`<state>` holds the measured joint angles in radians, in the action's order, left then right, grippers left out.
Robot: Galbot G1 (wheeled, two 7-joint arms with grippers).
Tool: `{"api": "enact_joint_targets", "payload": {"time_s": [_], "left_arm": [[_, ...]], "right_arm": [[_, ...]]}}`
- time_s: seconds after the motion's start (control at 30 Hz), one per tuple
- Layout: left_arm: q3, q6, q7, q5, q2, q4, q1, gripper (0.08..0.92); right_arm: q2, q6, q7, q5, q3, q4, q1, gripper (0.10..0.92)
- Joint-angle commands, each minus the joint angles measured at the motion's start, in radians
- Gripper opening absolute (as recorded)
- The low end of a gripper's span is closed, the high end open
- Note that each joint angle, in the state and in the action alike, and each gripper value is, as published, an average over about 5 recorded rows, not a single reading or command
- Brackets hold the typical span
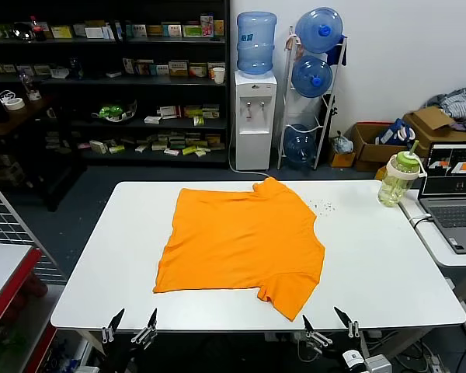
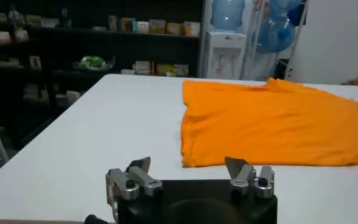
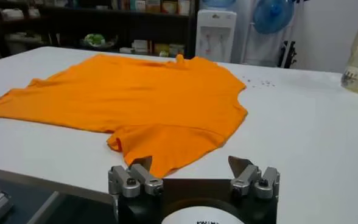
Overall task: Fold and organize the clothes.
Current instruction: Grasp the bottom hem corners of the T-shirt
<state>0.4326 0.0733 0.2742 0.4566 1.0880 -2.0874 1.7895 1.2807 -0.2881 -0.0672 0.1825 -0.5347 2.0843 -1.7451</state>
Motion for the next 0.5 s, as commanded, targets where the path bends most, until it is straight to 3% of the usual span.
{"api": "enact_joint_targets", "payload": {"time_s": [0.03,0.37,0.5], "left_arm": [[-0.003,0.001,0.0,0.011,-0.002,0.011,-0.024,0.823],[-0.094,0.025,-0.038,0.003,0.019,0.203,-0.28,0.823],[-0.116,0.028,-0.038,-0.003,0.021,0.252,-0.319,0.823]], "right_arm": [[0.004,0.003,0.02,0.01,0.012,-0.03,0.051,0.823],[0.057,0.002,0.04,-0.028,0.088,-0.193,0.219,0.823],[0.063,0.004,0.037,-0.042,0.105,-0.207,0.212,0.823]]}}
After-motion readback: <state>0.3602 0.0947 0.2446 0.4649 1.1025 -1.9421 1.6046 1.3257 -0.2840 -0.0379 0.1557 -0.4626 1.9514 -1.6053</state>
